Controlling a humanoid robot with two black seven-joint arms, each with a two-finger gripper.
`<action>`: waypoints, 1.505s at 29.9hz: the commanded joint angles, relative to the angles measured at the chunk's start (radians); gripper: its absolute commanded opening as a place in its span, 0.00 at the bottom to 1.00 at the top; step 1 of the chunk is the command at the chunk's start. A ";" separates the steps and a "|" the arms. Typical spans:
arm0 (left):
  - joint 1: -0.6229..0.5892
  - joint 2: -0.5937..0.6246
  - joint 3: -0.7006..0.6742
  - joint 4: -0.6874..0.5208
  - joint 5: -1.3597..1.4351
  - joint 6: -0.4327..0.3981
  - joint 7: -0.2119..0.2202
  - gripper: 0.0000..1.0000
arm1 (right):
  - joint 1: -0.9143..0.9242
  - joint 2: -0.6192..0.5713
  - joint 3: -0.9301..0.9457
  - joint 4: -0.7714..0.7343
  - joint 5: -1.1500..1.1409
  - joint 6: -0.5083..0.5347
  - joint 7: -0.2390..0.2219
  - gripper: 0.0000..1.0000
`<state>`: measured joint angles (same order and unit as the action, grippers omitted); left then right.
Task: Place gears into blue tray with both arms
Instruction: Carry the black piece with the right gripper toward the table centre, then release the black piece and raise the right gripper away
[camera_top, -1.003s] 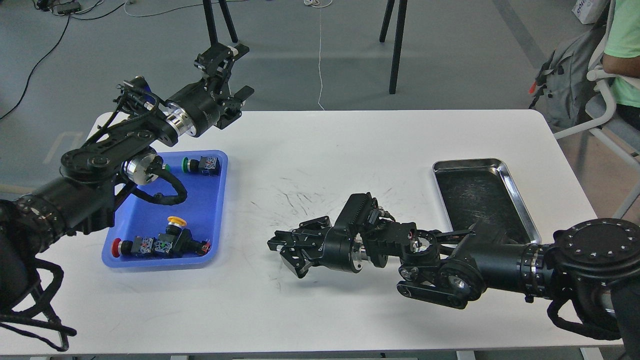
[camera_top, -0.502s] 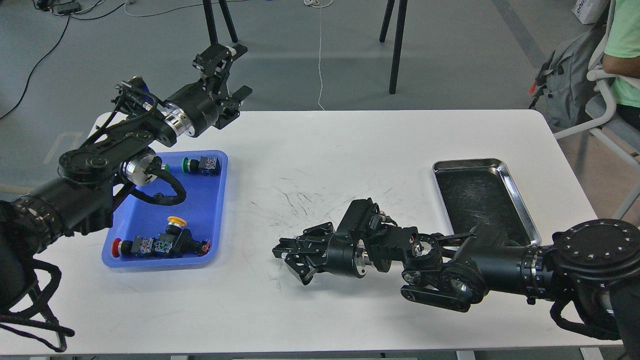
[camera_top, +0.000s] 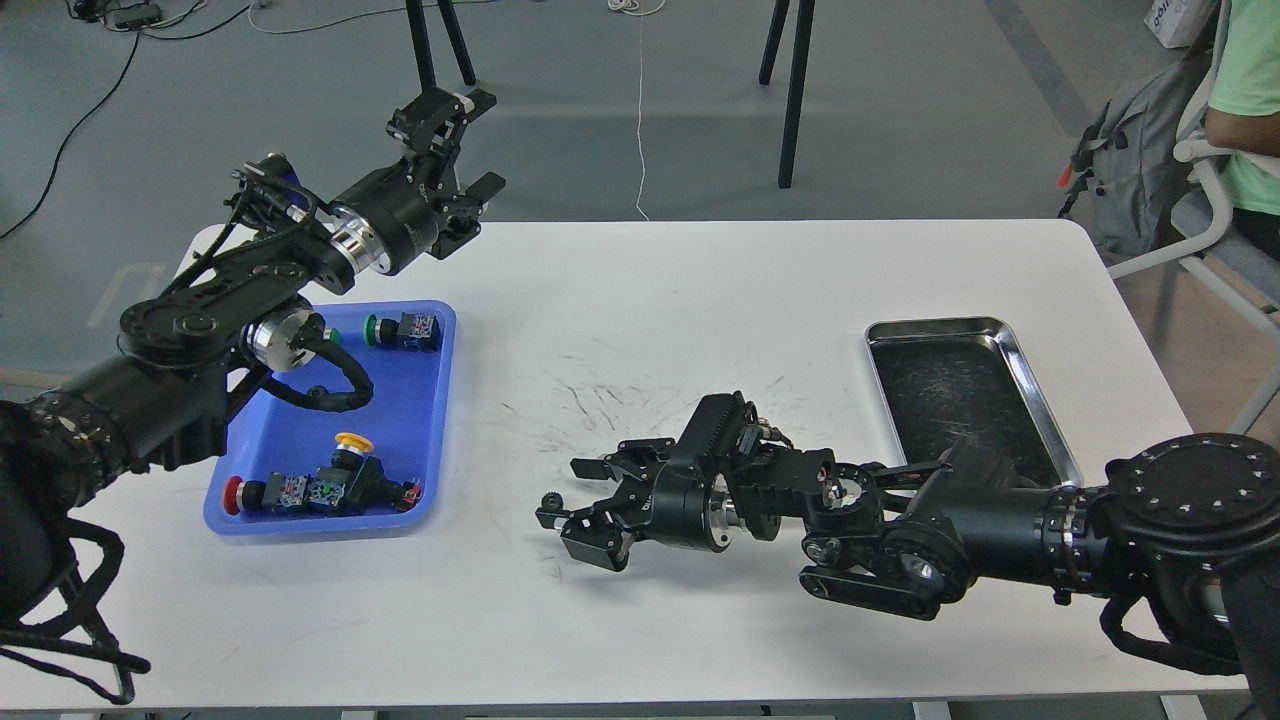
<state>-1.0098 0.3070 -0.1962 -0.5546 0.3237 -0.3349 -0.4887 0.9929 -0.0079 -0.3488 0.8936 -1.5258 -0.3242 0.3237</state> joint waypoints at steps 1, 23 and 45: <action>0.000 0.000 0.001 0.001 0.000 -0.001 0.000 1.00 | 0.007 -0.021 0.011 0.001 0.004 0.002 0.000 0.83; -0.004 -0.014 0.007 0.001 0.008 0.001 0.000 1.00 | 0.150 -0.265 0.294 0.021 0.608 0.183 -0.043 0.88; -0.023 -0.039 0.121 -0.067 0.081 -0.004 0.000 1.00 | 0.017 -0.647 0.468 0.007 1.358 0.451 -0.046 0.89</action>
<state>-1.0295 0.2608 -0.0820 -0.5825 0.3660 -0.3401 -0.4887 1.0641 -0.6306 0.0771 0.9022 -0.2522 0.0984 0.2738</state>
